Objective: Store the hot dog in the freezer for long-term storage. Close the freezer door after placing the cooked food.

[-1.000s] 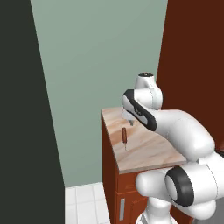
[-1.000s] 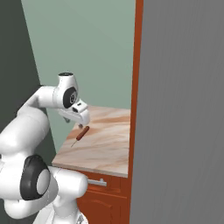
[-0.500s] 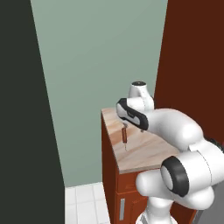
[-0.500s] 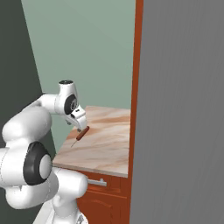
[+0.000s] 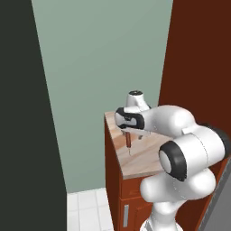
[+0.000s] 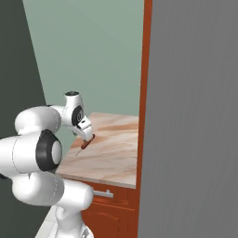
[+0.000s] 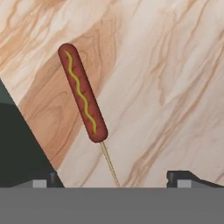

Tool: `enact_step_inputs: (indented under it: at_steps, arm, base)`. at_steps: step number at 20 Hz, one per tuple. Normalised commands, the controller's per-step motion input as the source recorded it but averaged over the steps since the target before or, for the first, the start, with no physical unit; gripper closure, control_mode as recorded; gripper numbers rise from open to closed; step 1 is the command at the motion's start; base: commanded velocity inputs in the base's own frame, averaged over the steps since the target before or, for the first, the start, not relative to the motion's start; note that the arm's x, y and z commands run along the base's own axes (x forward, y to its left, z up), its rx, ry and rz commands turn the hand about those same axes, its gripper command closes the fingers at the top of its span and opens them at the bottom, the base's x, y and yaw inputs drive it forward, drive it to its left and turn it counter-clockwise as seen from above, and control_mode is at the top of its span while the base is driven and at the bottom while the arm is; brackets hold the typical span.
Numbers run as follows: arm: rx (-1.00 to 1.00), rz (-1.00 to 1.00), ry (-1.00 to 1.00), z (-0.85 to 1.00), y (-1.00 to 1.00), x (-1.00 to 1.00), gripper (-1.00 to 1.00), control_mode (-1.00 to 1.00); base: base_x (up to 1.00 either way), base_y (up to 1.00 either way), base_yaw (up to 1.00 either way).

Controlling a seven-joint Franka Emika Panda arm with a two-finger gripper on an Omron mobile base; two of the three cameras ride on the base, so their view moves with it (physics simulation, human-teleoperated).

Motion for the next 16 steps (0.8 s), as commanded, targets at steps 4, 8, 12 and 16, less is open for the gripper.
enact_step_inputs:
  at_steps: [4,8,12,16]
  arm:
    - [0.00,0.00,0.00,-0.40,0.08,0.30,-1.00,-1.00]
    - [0.00,0.00,0.00,-0.28,0.01,0.23,-1.00,-1.00]
    - [-0.03,0.00,0.06,-0.01,0.01,0.18,-1.00,-1.00]
    - [-0.04,0.00,0.02,-0.22,-0.03,0.03,-1.00,-1.00]
  base:
    - [0.00,0.00,0.00]
    - [0.00,0.00,0.00]
    - [0.00,0.00,0.00]
    - [0.00,0.00,0.00]
